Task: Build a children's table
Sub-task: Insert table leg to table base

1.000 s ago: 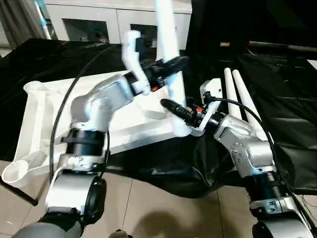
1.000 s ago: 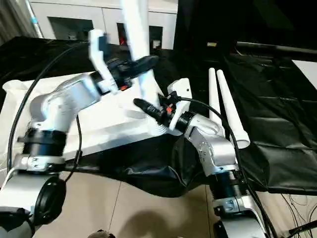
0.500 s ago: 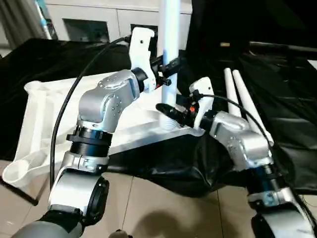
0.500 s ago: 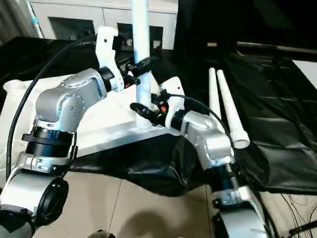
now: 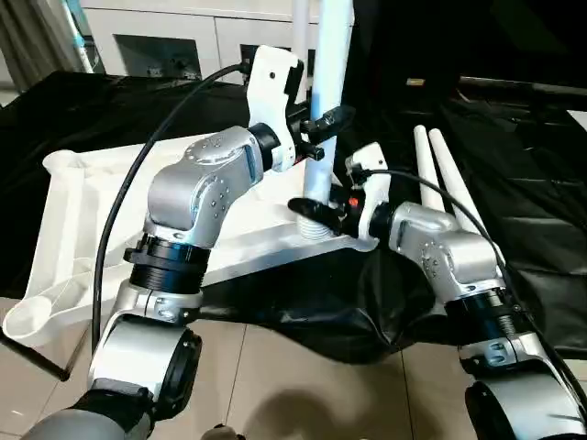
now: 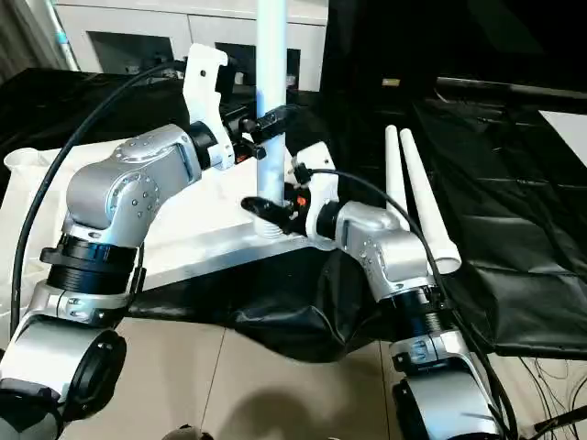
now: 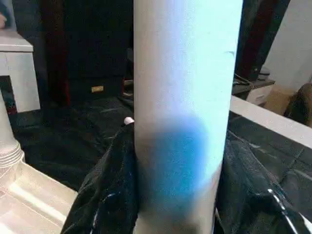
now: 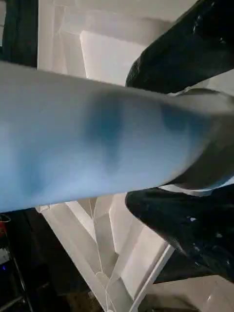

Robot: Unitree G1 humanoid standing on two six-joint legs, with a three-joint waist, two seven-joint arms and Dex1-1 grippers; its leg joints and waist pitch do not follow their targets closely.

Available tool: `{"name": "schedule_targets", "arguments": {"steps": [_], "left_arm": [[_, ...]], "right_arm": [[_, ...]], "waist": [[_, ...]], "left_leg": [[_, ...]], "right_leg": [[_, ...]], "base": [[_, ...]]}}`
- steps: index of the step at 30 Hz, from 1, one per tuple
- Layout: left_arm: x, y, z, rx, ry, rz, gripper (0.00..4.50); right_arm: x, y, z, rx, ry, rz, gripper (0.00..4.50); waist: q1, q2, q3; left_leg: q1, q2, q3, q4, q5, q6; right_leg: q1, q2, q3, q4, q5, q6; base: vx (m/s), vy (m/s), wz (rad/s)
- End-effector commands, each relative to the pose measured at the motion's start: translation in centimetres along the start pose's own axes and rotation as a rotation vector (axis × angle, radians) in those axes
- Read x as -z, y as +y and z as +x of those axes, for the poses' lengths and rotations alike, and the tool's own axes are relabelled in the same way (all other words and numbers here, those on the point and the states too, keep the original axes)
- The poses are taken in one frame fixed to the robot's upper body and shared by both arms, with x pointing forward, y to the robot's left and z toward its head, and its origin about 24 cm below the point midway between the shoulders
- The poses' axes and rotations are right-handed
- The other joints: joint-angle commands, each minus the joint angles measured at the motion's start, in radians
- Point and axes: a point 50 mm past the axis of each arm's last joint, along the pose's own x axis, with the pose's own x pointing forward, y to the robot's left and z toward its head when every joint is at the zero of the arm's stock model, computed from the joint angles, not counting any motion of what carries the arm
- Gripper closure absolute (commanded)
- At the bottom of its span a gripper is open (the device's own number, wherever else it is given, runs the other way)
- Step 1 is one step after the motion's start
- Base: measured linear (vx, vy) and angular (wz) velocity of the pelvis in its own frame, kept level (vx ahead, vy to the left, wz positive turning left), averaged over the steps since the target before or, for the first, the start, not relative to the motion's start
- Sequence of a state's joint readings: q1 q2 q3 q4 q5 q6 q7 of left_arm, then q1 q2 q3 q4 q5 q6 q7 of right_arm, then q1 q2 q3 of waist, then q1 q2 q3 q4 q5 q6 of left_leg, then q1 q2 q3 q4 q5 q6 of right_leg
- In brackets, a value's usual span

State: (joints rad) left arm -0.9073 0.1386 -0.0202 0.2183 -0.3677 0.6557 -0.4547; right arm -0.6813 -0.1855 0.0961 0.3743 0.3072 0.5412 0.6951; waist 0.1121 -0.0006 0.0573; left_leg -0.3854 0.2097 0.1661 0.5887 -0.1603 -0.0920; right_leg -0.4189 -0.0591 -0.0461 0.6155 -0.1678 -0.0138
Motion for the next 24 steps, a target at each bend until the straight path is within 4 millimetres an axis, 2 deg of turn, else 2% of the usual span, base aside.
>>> {"name": "schedule_targets", "arguments": {"steps": [1, 3, 5, 10, 11, 16, 17, 18, 20, 24], "left_arm": [[-0.29, -0.22, -0.08, 0.009, 0.001, 0.038, 2.68], [-0.29, -0.17, -0.10, 0.010, 0.003, 0.044, 2.68], [-0.28, -0.19, -0.14, 0.015, 0.006, 0.049, 2.68], [-0.18, -0.32, -0.15, 0.032, 0.017, 0.065, 2.68], [-0.14, -0.36, -0.15, 0.036, 0.019, 0.067, 2.68], [-0.09, -0.49, -0.13, 0.045, 0.023, 0.071, 2.68], [-0.09, -0.51, -0.13, 0.047, 0.023, 0.072, 2.68], [-0.08, -0.52, -0.14, 0.047, 0.024, 0.072, 2.68], [-0.08, -0.52, -0.14, 0.048, 0.025, 0.073, 2.68], [-0.02, -0.55, -0.18, 0.051, 0.029, 0.075, 2.68]], "right_arm": [[-0.81, -0.04, 0.14, 0.002, -0.007, -0.007, 1.84], [-0.83, -0.16, 0.10, 0.005, -0.007, -0.005, 1.87], [-0.84, -0.23, 0.09, 0.007, -0.007, -0.004, 2.27], [-1.04, -0.10, 0.12, -0.004, -0.021, -0.006, 2.46], [-1.09, -0.02, 0.14, -0.010, -0.025, -0.007, 2.46], [-1.15, 0.17, 0.24, -0.021, -0.030, -0.013, 2.46], [-1.12, 0.19, 0.25, -0.022, -0.030, -0.008, 2.16], [-1.11, 0.18, 0.26, -0.022, -0.031, -0.003, 2.16], [-1.10, 0.14, 0.28, -0.021, -0.031, 0.001, 1.83], [-1.21, -0.02, 0.37, -0.001, -0.035, -0.009, 1.71]], "waist": [[0.001, -0.008, -0.081], [0.001, -0.007, -0.081], [0.001, -0.007, -0.081], [0.001, -0.006, -0.081], [0.001, -0.003, -0.081], [0.001, -0.004, -0.082], [0.001, -0.005, -0.082], [0.001, -0.004, -0.082], [0.002, -0.004, -0.082], [0.001, -0.004, -0.082]], "left_leg": [[0.011, 0.004, 0.006, -0.051, -0.109, 0.022], [0.012, 0.005, 0.006, -0.051, -0.109, 0.021], [0.012, 0.004, 0.007, -0.051, -0.110, 0.019], [0.012, 0.004, 0.006, -0.051, -0.116, 0.016], [0.012, 0.004, 0.006, -0.051, -0.115, 0.015], [0.012, 0.004, 0.006, -0.050, -0.112, 0.016], [0.012, 0.004, 0.006, -0.050, -0.113, 0.016], [0.012, 0.004, 0.006, -0.051, -0.114, 0.016], [0.012, 0.004, 0.006, -0.051, -0.115, 0.016], [0.012, 0.004, 0.006, -0.051, -0.112, 0.016]], "right_leg": [[0.070, -0.058, 0.032, -0.060, -0.103, -0.185], [0.070, -0.058, 0.032, -0.059, -0.099, -0.186], [0.070, -0.058, 0.032, -0.059, -0.099, -0.188], [0.070, -0.058, 0.032, -0.059, -0.096, -0.190], [0.071, -0.058, 0.032, -0.059, -0.092, -0.190], [0.072, -0.058, 0.032, -0.057, -0.083, -0.193], [0.071, -0.058, 0.032, -0.058, -0.084, -0.194], [0.071, -0.058, 0.031, -0.057, -0.086, -0.194], [0.071, -0.058, 0.032, -0.058, -0.091, -0.194], [0.070, -0.058, 0.032, -0.056, -0.090, -0.194]], "base": [[0.000, 0.000, 0.00], [0.000, 0.000, 0.00], [0.000, 0.000, 0.00], [0.000, 0.000, 0.00], [0.000, 0.000, 0.00], [0.000, 0.000, 0.00], [0.000, 0.000, 0.00], [0.000, 0.000, 0.00], [0.000, 0.000, 0.00], [0.000, 0.000, 0.00]]}}
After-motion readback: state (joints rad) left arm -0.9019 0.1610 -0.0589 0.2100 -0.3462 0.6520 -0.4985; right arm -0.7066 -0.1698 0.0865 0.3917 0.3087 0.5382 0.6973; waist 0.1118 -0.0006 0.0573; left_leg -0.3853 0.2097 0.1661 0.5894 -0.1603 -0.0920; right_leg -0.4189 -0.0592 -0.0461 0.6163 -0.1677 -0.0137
